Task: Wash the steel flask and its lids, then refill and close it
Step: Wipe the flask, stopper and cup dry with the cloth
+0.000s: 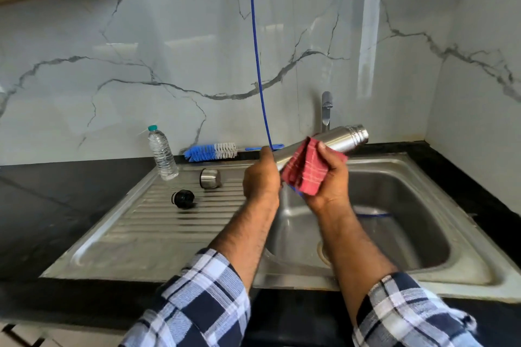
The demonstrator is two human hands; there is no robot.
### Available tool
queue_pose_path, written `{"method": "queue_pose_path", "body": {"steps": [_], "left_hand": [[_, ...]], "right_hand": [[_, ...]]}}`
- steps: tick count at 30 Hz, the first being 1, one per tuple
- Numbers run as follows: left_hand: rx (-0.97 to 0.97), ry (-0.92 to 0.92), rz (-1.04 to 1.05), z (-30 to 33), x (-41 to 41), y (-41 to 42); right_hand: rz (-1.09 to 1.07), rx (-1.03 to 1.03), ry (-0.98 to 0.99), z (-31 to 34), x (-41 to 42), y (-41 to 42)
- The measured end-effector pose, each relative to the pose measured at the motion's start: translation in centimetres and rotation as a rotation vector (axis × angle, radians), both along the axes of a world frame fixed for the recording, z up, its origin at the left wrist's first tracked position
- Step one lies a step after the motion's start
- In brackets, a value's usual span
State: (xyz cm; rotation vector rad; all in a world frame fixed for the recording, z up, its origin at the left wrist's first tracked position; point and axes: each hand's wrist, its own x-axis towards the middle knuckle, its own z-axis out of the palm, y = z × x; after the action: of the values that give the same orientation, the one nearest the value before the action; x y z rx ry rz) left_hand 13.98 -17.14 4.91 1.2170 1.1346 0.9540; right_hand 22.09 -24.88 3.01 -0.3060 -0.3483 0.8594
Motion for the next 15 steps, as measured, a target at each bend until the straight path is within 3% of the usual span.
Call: {"method": "queue_pose_path", "body": {"steps": [4, 8, 15], "left_hand": [[0.159, 0.189, -0.036, 1.3, 1.6, -3.3], [0.185, 0.243, -0.033, 1.0, 1.4, -3.0], [-0.082, 0.010, -0.116, -0.9, -0.8, -1.4]], "right_hand": [[-0.022, -0.013, 0.106, -1.4, -2.5, 2.1], [-0.111, -0.050, 0.109, -1.2, -0.6, 1.3], [-0.321, -0.040, 0.144, 1.2, 4.9, -1.6]]}}
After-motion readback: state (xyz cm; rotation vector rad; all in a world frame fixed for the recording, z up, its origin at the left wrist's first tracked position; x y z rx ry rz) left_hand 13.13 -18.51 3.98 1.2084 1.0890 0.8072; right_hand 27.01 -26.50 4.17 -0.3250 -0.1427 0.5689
